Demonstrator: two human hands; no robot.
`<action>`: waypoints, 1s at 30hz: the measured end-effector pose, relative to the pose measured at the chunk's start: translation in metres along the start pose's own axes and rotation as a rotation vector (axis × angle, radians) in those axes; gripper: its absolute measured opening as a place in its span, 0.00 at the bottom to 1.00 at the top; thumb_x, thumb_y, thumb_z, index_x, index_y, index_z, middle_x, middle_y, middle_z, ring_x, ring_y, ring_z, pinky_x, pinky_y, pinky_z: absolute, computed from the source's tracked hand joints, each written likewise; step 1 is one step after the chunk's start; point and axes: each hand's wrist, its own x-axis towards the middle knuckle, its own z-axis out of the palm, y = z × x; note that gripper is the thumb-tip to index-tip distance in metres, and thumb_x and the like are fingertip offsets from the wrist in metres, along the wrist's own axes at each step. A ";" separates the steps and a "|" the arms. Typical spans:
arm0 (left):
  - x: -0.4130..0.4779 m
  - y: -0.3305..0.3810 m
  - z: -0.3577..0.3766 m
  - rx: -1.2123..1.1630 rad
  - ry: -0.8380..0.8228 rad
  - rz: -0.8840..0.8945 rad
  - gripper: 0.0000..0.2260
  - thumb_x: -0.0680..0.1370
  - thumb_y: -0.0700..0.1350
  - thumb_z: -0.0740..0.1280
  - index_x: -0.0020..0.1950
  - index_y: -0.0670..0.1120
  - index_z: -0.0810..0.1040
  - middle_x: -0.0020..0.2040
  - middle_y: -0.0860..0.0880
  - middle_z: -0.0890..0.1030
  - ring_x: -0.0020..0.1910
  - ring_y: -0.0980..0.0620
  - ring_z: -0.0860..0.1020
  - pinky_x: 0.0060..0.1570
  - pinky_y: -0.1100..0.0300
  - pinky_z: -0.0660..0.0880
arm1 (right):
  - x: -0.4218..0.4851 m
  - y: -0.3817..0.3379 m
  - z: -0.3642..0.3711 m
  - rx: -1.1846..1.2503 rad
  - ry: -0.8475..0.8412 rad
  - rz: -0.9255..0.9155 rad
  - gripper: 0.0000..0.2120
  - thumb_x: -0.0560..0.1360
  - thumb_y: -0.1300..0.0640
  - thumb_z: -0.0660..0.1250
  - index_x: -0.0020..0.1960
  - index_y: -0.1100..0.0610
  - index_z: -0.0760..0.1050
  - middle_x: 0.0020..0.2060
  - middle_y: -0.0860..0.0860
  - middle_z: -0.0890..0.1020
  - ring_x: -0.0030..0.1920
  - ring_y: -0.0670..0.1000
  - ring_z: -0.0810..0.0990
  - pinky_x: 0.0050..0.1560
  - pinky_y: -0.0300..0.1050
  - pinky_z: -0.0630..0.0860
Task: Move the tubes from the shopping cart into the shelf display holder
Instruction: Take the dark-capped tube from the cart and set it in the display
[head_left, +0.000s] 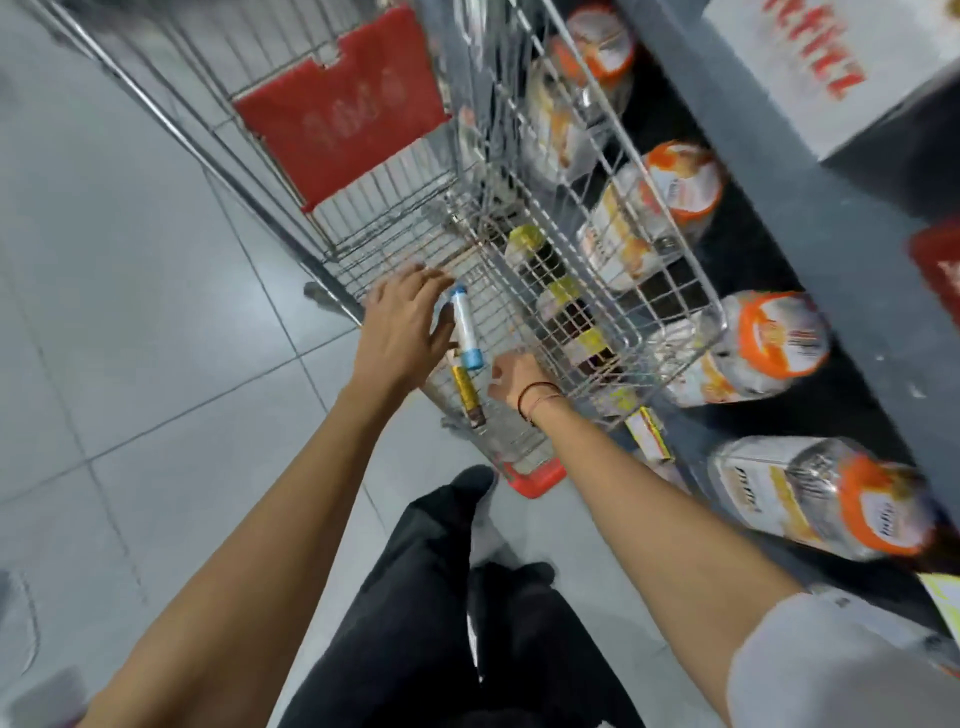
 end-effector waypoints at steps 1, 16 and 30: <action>0.003 -0.003 0.002 0.016 -0.010 0.000 0.16 0.76 0.46 0.60 0.60 0.41 0.76 0.59 0.42 0.79 0.63 0.42 0.71 0.55 0.43 0.70 | 0.008 0.001 0.011 0.003 -0.056 0.037 0.08 0.75 0.58 0.64 0.49 0.63 0.74 0.44 0.56 0.78 0.51 0.56 0.77 0.52 0.48 0.75; 0.007 -0.003 0.014 0.115 0.159 0.014 0.08 0.75 0.44 0.65 0.50 0.42 0.81 0.47 0.46 0.82 0.51 0.46 0.76 0.39 0.54 0.74 | 0.084 -0.004 0.082 0.212 0.091 0.253 0.20 0.73 0.53 0.68 0.60 0.64 0.72 0.54 0.61 0.80 0.54 0.59 0.79 0.45 0.44 0.72; 0.006 0.001 0.013 0.101 0.207 -0.005 0.06 0.74 0.44 0.67 0.45 0.44 0.82 0.42 0.48 0.82 0.46 0.47 0.77 0.30 0.59 0.70 | 0.080 -0.006 0.060 0.120 0.102 0.167 0.19 0.70 0.54 0.71 0.55 0.63 0.74 0.48 0.58 0.80 0.49 0.57 0.80 0.39 0.42 0.70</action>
